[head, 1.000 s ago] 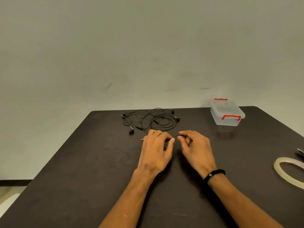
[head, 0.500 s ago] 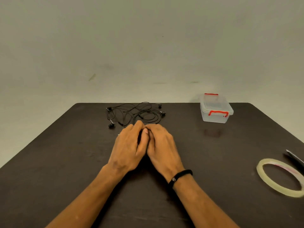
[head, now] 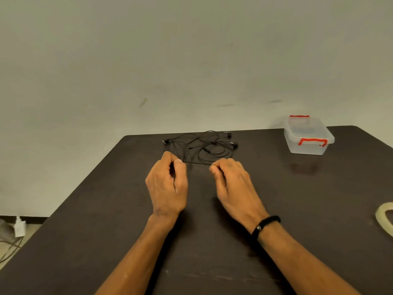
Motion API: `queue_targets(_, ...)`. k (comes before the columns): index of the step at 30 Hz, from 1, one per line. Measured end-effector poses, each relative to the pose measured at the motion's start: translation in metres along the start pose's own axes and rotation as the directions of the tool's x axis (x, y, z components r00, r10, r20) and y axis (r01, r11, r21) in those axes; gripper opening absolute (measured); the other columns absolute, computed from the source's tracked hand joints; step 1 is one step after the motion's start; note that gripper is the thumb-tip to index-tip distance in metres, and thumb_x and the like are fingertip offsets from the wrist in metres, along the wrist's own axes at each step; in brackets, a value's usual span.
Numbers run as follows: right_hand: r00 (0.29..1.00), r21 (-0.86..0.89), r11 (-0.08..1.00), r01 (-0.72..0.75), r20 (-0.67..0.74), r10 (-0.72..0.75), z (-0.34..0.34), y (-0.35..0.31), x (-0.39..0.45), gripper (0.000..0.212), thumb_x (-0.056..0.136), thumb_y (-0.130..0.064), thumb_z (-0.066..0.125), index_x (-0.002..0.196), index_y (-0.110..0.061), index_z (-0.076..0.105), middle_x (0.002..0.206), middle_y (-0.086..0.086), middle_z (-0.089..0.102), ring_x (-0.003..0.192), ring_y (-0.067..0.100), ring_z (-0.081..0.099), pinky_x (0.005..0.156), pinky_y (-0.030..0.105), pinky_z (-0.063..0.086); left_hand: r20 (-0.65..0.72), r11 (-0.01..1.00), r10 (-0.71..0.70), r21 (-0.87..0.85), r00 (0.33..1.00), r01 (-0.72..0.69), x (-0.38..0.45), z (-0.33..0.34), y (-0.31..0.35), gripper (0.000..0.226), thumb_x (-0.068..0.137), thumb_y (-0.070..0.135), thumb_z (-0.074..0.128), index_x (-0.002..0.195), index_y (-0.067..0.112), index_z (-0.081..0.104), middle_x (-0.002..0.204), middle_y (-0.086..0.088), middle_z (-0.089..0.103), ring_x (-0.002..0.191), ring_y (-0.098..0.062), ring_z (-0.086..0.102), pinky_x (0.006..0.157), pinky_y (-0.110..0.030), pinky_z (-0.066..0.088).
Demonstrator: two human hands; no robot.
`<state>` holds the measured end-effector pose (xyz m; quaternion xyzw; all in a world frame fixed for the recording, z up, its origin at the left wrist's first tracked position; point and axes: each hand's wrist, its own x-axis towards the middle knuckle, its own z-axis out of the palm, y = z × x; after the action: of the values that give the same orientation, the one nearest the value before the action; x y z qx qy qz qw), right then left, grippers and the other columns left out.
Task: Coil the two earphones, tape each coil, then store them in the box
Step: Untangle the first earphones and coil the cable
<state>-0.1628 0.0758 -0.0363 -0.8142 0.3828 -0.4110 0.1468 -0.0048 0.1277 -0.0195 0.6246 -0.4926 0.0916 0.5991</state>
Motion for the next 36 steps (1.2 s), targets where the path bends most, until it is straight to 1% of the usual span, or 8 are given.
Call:
queue_targets(6,0.998,0.101,0.993,-0.068,-0.004,0.069,-0.003,0.002,0.001,0.023,0.112,-0.031,0.042,0.096,-0.021,0.055,0.087,-0.009,0.059,0.080,0.011,0.057,0.068,0.030,0.049,0.026,0.990,-0.121,0.081,0.992,0.118,0.011,0.001,-0.017,0.026,0.098,0.030,0.044,0.077,0.020,0.055,0.061,0.011,0.054,0.063,-0.012,0.049,0.063,-0.034,0.039)
queue_targets(8,0.997,0.127,0.989,-0.076,-0.009,0.078,-0.004,0.003,0.000,0.024,0.112,-0.031,0.041,0.097,-0.020,0.057,0.086,-0.009,0.062,0.078,0.011,0.060,0.070,0.036,0.051,0.117,0.984,-0.070,0.174,0.991,0.049,0.010,0.005,-0.018,0.022,0.101,0.037,0.043,0.096,0.025,0.061,0.080,0.011,0.062,0.086,-0.016,0.056,0.089,-0.042,0.047)
queue_targets(10,0.997,0.129,0.989,-0.076,0.001,0.077,-0.005,0.002,0.000,0.024,0.112,-0.032,0.041,0.098,-0.020,0.057,0.086,-0.008,0.063,0.078,0.010,0.061,0.071,0.037,0.052,0.180,0.962,0.017,0.266,0.983,-0.065,0.009,0.008,-0.018,0.034,0.100,0.042,0.044,0.125,0.026,0.061,0.108,0.008,0.065,0.117,-0.018,0.054,0.122,-0.052,0.026)
queue_targets(13,0.998,0.103,0.993,-0.060,0.037,0.057,-0.005,0.002,-0.001,0.022,0.112,-0.031,0.041,0.098,-0.022,0.055,0.088,-0.007,0.063,0.078,0.012,0.061,0.071,0.039,0.053,0.273,0.906,0.201,0.313,0.941,-0.284,0.008,0.011,-0.008,0.048,0.099,0.040,0.046,0.144,0.025,0.054,0.137,0.004,0.058,0.139,-0.018,0.045,0.128,-0.058,0.001)
queue_targets(16,0.997,0.101,0.993,-0.061,0.052,0.056,-0.004,0.002,-0.001,0.021,0.112,-0.032,0.041,0.098,-0.023,0.054,0.090,-0.005,0.063,0.080,0.014,0.062,0.072,0.041,0.053,0.371,0.859,0.347,0.242,0.861,-0.451,0.001,0.015,-0.002,0.037,0.103,0.035,0.048,0.134,0.023,0.062,0.126,0.007,0.065,0.123,-0.013,0.057,0.126,-0.059,0.017)
queue_targets(19,0.997,0.104,0.992,-0.073,0.047,0.069,-0.004,0.002,0.000,0.020,0.112,-0.034,0.041,0.102,-0.025,0.055,0.095,-0.009,0.065,0.086,0.011,0.066,0.075,0.039,0.056,0.435,0.924,0.311,0.071,0.845,-0.376,-0.005,0.020,0.000,0.022,0.108,0.031,0.044,0.112,0.024,0.065,0.100,0.010,0.063,0.087,-0.011,0.060,0.088,-0.041,0.052)
queue_targets(23,0.997,0.045,0.997,-0.063,0.050,0.061,-0.002,0.001,-0.001,0.020,0.111,-0.037,0.038,0.099,-0.029,0.052,0.091,-0.012,0.063,0.081,0.009,0.064,0.071,0.041,0.057,0.441,0.945,0.236,0.102,0.866,-0.310,-0.006,0.020,0.003,0.028,0.109,0.038,0.034,0.095,0.024,0.054,0.076,0.012,0.056,0.066,-0.012,0.054,0.063,-0.041,0.049)
queue_targets(36,0.956,0.164,0.968,-0.191,-0.194,0.222,-0.007,0.006,0.003,0.011,0.108,-0.028,0.052,0.106,-0.027,0.063,0.092,-0.013,0.068,0.085,0.005,0.064,0.072,0.025,0.054,0.418,0.980,0.142,0.066,0.897,-0.186,-0.004,0.021,0.006,0.024,0.106,0.040,0.042,0.086,0.028,0.047,0.051,0.006,0.048,0.048,-0.018,0.049,0.055,-0.040,0.047)
